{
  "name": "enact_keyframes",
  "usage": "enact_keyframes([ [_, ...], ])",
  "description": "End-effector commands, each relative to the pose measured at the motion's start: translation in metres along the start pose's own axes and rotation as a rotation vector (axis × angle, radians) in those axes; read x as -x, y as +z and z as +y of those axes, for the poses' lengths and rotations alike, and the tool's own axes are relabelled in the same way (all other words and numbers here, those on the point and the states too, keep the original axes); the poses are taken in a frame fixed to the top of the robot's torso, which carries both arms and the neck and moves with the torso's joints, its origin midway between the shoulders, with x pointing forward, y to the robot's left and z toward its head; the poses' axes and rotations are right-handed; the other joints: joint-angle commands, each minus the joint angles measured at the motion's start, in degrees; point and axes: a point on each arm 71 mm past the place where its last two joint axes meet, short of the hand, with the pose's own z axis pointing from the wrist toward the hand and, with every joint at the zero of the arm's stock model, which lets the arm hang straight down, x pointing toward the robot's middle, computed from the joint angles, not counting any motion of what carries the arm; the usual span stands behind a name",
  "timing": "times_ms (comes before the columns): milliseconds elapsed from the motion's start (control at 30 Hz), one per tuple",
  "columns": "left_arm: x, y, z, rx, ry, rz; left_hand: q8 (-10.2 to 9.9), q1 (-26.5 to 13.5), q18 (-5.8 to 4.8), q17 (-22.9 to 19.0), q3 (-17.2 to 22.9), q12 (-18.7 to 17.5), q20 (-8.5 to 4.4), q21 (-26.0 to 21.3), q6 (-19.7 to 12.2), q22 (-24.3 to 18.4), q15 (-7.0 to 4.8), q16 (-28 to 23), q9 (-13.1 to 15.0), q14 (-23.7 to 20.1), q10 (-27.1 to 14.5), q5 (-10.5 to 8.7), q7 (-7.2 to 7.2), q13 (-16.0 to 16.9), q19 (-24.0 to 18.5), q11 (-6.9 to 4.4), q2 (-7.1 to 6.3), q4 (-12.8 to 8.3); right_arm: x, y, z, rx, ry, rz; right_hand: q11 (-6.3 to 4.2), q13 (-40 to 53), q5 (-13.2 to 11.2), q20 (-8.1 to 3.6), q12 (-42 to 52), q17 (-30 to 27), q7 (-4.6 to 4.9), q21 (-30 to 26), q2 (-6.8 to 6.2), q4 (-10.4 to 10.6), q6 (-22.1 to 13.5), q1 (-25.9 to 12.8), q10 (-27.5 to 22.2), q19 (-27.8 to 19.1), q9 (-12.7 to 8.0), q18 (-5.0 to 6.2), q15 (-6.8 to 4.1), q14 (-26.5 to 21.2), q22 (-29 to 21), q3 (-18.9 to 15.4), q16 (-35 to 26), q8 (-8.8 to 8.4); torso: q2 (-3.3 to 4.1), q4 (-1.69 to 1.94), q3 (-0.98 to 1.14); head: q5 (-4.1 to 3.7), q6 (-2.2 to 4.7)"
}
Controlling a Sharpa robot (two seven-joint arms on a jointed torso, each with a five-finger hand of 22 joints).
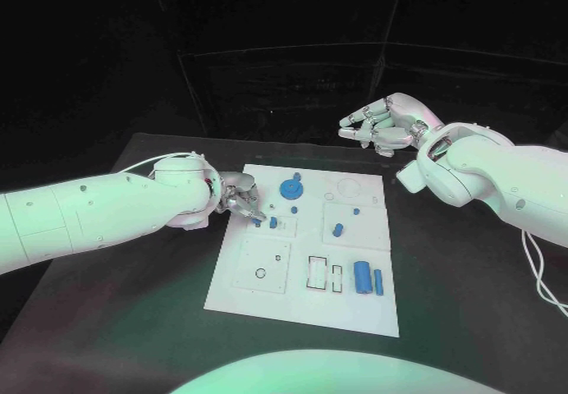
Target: Assemble the parts on the task board
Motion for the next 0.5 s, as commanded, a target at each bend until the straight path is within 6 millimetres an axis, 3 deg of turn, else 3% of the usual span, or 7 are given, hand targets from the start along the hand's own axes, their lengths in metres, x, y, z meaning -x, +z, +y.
enact_keyframes([
  [33, -0.0031, -0.0005, 0.0001, -0.003, 0.015, 0.024, 0.2, 0.5, -0.26, 15.1, 4.8, 0.2, -0.34, 0.4, 0.1, 0.1, -0.43, 0.2, 0.1, 6.1, 0.5, 0.20, -0.13, 0.1, 0.3, 0.06, 0.01, -4.4, 0.0004, 0.0002, 0.0018, 0.015, 0.003, 0.001, -0.11, -0.1, 0.4, -0.03, -0.3, -0.1, -0.04, -0.1, 0.41, -0.1, -0.5, 0.0, -0.3, -0.4, 0.1, 1.07, 0.22, 0.8, -0.1, -0.3, -0.3, 0.23, 0.00, 0.03, -0.04, -0.10, -0.12],
  [500, -0.0049, -0.0013, -0.0015, -0.007, 0.019, 0.036, 0.2, 0.5, -0.26, 15.1, 4.8, 0.2, -0.34, 0.4, 0.1, 0.1, -0.43, 0.2, 0.1, 6.1, 0.5, 0.20, -0.13, 0.1, 0.3, 0.06, 0.01, -4.4, 0.0006, 0.0004, 0.0015, 0.015, 0.003, 0.000, -0.11, 0.0, 0.4, -0.02, -0.2, 0.0, -0.05, -0.1, 0.46, -0.1, -0.5, 0.0, -0.2, -0.4, 0.1, 1.05, 0.22, 0.9, 0.0, -0.3, -0.3, 0.23, -0.02, -0.01, 0.00, -0.10, -0.02],
])
